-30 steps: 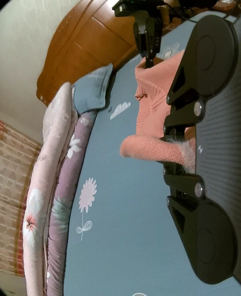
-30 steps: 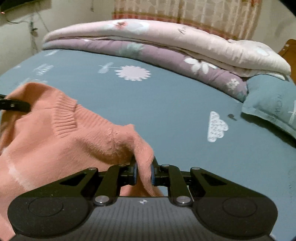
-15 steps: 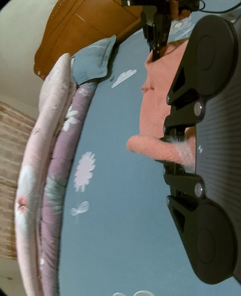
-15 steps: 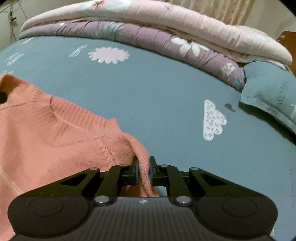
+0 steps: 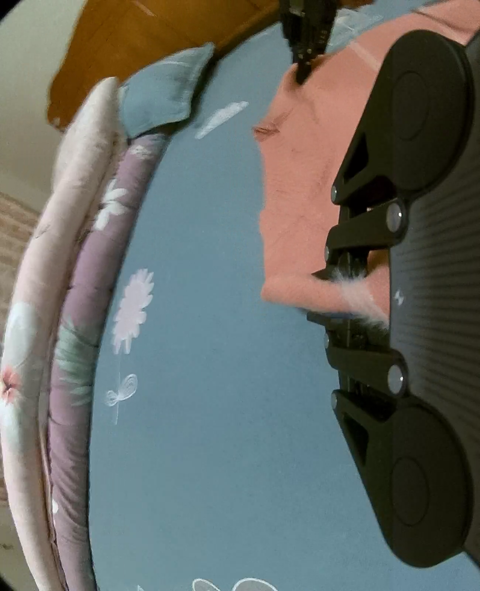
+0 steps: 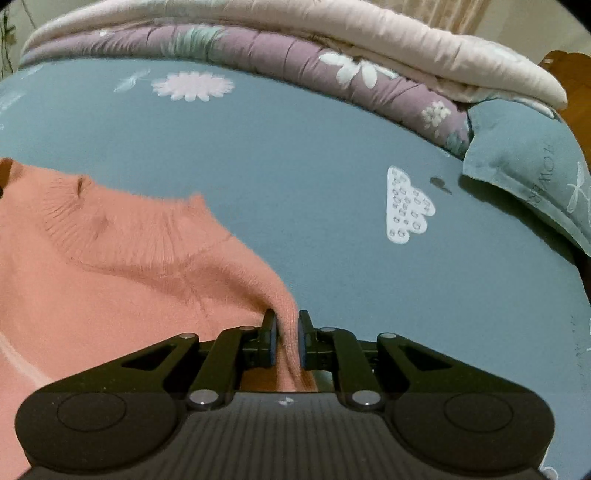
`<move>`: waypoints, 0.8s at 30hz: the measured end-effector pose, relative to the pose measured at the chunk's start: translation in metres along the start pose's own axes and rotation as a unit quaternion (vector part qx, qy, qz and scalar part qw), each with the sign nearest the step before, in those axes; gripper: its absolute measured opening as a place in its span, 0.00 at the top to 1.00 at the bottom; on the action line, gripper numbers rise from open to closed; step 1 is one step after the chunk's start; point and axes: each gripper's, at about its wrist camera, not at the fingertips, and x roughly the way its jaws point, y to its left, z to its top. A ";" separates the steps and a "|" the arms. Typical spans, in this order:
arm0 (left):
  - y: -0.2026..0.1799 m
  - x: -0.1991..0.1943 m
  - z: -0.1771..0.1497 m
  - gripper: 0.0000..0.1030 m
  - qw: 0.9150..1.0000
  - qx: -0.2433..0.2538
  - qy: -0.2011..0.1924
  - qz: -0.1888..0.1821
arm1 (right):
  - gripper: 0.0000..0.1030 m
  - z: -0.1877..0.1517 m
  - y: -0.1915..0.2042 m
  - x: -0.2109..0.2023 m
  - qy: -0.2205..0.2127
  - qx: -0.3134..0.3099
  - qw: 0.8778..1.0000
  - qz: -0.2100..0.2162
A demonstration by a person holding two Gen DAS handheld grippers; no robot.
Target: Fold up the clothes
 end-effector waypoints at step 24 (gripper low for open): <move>-0.034 -0.108 -0.083 0.40 0.999 -0.005 -0.014 0.046 | 0.34 -0.106 -0.013 -0.106 -0.024 0.135 0.990 0.036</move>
